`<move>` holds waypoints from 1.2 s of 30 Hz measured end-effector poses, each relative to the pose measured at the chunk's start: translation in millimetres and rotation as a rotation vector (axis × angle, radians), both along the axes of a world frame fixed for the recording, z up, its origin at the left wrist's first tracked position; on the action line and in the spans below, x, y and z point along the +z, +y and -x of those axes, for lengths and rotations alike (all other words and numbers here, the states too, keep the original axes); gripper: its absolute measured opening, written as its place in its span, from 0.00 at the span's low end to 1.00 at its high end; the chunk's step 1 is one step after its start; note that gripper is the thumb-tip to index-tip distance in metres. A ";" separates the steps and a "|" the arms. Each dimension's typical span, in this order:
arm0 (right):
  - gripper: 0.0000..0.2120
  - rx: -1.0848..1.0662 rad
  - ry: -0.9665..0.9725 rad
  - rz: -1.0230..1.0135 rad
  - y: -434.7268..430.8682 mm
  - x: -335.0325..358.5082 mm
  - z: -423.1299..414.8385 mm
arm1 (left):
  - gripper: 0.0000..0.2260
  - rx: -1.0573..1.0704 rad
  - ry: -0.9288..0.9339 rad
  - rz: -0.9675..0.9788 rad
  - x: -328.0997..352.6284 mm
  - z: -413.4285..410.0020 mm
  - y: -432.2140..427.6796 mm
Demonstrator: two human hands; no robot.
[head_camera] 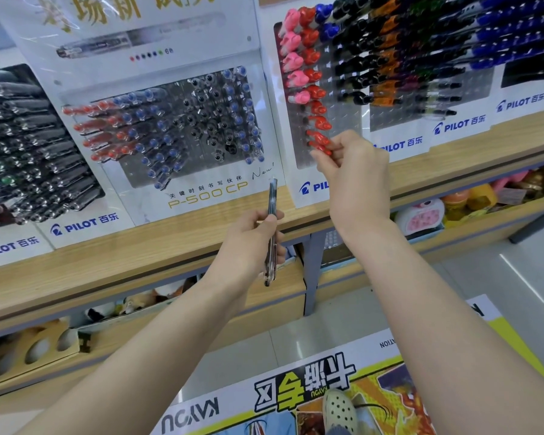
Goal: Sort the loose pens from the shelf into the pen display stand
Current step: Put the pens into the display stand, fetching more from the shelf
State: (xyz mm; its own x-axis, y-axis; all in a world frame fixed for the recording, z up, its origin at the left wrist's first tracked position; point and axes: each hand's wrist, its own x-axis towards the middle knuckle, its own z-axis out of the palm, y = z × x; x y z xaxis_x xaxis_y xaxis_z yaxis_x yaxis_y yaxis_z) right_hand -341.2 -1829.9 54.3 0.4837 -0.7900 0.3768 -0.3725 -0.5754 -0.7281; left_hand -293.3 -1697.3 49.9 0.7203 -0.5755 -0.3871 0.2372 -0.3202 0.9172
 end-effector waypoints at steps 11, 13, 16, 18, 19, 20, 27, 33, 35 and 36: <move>0.11 0.030 0.042 -0.221 38.0 -24.0 24.7 | 0.06 0.022 0.038 0.014 1.3 7.5 3.7; 0.11 0.212 0.117 -0.325 52.1 -33.3 27.3 | 0.08 0.035 0.049 0.032 2.6 8.9 4.7; 0.09 0.400 0.093 -0.485 76.2 -38.0 29.2 | 0.08 0.078 0.042 0.059 3.8 5.5 8.3; 0.08 0.400 0.024 -0.521 88.2 -40.8 30.1 | 0.07 0.098 0.006 0.067 4.1 1.0 12.8; 0.08 0.371 -0.009 -0.507 91.5 -41.7 29.8 | 0.07 0.096 -0.023 0.075 4.2 -1.1 15.3; 0.08 0.334 -0.047 -0.470 93.3 -41.1 29.5 | 0.07 0.092 -0.054 0.080 4.8 -2.7 17.4; 0.05 0.216 -0.217 -0.112 87.4 -33.0 28.2 | 0.05 -0.078 -0.502 -0.071 5.1 -40.5 33.6; 0.09 0.131 -0.208 -0.003 74.9 -27.4 6.2 | 0.12 -0.404 -1.393 -0.277 21.2 -87.3 50.2; 0.08 0.128 -0.176 0.041 71.9 -26.4 -3.8 | 0.14 -0.501 -1.597 -0.329 24.9 -100.8 49.5; 0.08 0.124 -0.158 0.057 70.1 -25.9 -8.5 | 0.16 -0.543 -1.673 -0.353 26.1 -106.6 48.5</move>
State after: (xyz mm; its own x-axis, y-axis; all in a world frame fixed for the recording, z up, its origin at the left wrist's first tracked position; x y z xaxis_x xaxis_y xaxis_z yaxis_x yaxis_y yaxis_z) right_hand -332.7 -1759.8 28.4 0.5078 -0.7028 0.4982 -0.1800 -0.6521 -0.7365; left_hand -186.7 -1648.8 76.0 0.2142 -0.9170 0.3366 -0.9649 -0.2523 -0.0732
